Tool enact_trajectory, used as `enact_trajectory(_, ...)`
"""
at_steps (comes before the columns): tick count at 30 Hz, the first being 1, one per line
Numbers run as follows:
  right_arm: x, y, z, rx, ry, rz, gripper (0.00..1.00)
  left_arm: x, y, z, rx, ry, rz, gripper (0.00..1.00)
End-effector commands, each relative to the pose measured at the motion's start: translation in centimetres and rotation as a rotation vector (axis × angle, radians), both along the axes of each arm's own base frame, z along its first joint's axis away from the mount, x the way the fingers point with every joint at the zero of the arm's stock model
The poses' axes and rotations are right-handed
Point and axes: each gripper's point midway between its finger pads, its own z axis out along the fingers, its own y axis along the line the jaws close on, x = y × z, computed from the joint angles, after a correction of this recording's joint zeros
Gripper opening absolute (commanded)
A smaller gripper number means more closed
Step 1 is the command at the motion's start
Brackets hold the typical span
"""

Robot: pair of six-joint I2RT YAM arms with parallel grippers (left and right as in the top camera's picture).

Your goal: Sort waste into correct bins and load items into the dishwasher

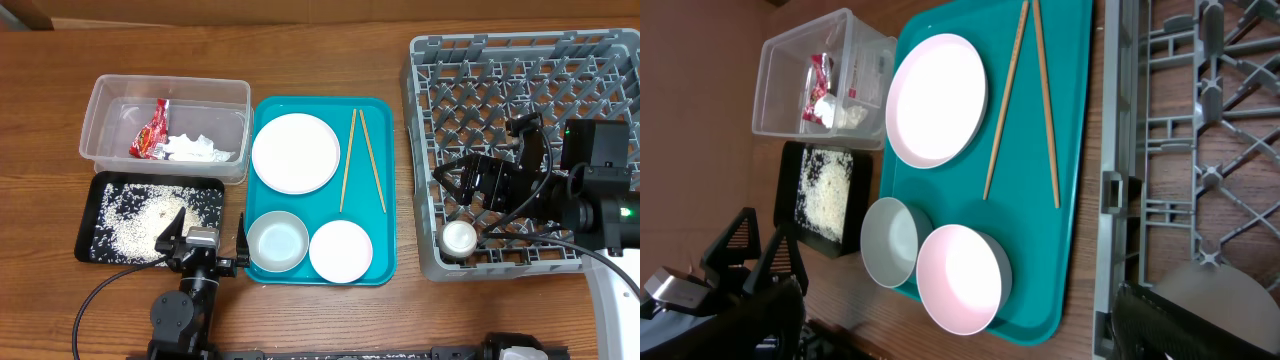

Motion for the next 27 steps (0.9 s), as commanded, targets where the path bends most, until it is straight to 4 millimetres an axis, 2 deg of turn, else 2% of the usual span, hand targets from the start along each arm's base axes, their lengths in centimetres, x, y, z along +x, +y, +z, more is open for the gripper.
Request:
enact_trajectory(1,0.3,0.0,0.9,-0.003,-0.03,0.003,1.0,0.0,0.1,0.1,-0.015,-0.008,0.0,1.0)
enact_trajectory(17,0.3,0.0,0.9,0.001,-0.028,0.001,1.0,0.0,0.1,0.1,-0.015,-0.007,0.0,1.0)
enact_trajectory(22,1.1,0.1,1.6,0.008,-0.079,0.006,1.0,0.0,0.1,0.1,-0.015,-0.007,0.0,1.0)
enact_trajectory(27,0.2,2.2,2.1,0.055,-0.087,0.098,0.99,0.0,0.1,0.1,-0.015,-0.007,0.0,1.0)
